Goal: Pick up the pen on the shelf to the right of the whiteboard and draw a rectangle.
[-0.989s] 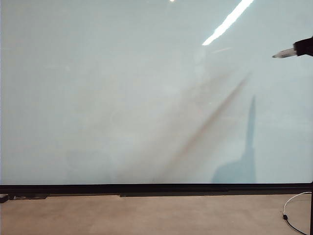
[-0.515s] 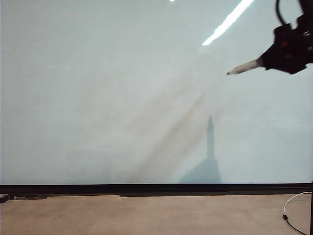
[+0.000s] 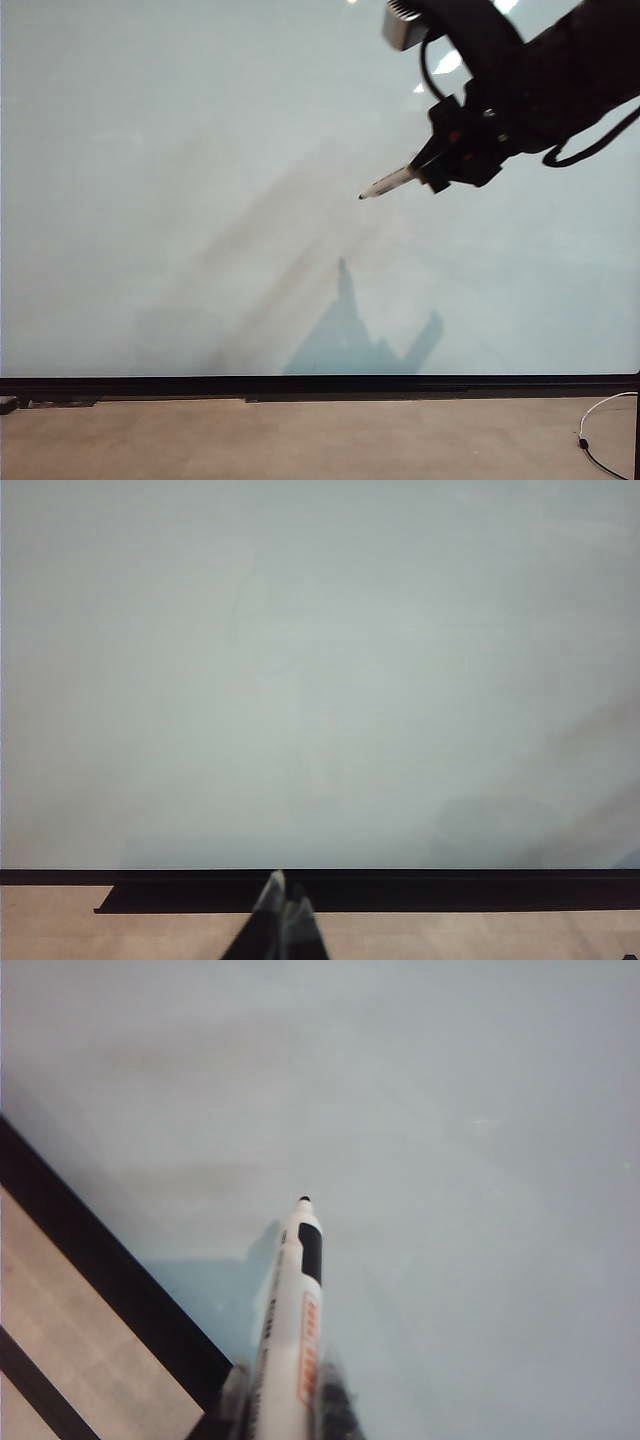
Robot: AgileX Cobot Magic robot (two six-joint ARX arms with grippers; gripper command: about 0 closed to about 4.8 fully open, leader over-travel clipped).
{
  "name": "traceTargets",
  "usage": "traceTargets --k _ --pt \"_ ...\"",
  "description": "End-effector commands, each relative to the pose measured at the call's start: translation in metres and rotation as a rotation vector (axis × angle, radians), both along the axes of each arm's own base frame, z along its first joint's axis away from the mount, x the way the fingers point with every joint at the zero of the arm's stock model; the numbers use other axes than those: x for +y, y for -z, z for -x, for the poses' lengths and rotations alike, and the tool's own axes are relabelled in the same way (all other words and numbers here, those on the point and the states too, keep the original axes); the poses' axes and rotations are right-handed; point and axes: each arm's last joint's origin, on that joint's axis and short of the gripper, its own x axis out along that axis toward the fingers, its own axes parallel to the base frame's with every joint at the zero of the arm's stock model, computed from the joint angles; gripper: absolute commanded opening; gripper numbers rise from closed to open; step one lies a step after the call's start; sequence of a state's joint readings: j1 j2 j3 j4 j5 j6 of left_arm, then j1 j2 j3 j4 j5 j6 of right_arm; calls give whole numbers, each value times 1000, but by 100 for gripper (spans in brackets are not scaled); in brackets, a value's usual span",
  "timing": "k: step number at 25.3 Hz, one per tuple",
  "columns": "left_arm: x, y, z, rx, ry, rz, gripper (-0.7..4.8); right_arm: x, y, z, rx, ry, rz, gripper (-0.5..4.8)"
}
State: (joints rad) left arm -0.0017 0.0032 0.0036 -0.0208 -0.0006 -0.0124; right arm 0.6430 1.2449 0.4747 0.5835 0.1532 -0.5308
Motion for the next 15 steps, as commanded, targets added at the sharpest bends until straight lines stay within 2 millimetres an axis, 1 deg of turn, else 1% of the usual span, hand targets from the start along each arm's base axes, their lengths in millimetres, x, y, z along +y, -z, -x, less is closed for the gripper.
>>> traceTargets --k 1,6,15 --pt "0 -2 0 -10 4 -4 -4 5 -3 -7 -1 -7 21 -5" --pt "0 -2 0 -10 4 -4 -4 15 -2 -16 9 -40 57 -5" --pt "0 -2 0 -9 4 -4 -4 18 2 -22 -8 -45 52 -5"
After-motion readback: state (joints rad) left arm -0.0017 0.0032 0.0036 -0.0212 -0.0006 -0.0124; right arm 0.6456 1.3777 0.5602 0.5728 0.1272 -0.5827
